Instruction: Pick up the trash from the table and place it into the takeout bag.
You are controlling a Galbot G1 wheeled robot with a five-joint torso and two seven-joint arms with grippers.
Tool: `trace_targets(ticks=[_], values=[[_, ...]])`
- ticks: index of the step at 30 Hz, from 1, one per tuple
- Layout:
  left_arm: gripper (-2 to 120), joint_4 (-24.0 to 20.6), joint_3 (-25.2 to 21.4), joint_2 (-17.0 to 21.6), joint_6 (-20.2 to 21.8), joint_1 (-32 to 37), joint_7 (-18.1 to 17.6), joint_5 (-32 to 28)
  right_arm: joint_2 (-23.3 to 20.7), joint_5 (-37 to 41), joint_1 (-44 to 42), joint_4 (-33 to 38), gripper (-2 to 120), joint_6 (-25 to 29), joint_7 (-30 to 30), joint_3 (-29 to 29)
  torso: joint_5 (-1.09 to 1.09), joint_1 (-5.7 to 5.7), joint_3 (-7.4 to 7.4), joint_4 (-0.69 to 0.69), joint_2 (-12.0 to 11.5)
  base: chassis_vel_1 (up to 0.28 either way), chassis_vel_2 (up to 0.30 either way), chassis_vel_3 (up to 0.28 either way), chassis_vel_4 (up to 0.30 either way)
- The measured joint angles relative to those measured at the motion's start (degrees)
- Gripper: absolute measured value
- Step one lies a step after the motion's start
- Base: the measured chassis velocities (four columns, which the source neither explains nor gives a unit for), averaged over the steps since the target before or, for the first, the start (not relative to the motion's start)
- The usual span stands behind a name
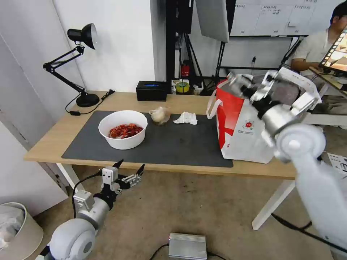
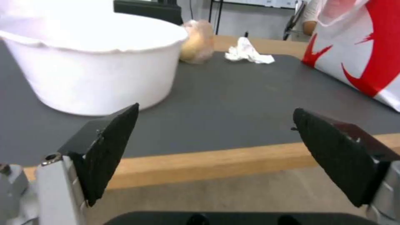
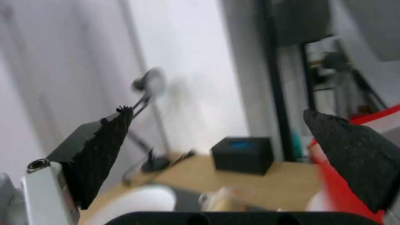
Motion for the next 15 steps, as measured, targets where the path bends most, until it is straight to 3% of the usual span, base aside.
trace_targets(ticks=[15], values=[[100,-0.05,-0.30,-0.85,-1.62,0.03,1.15,1.89,0.35,-6.89,-7.21,2.20,100,0.17,-4.75,-1.83,-0.01,0.00,-0.01,0.00,0.00,0.000,0.000,0.000,0.000]])
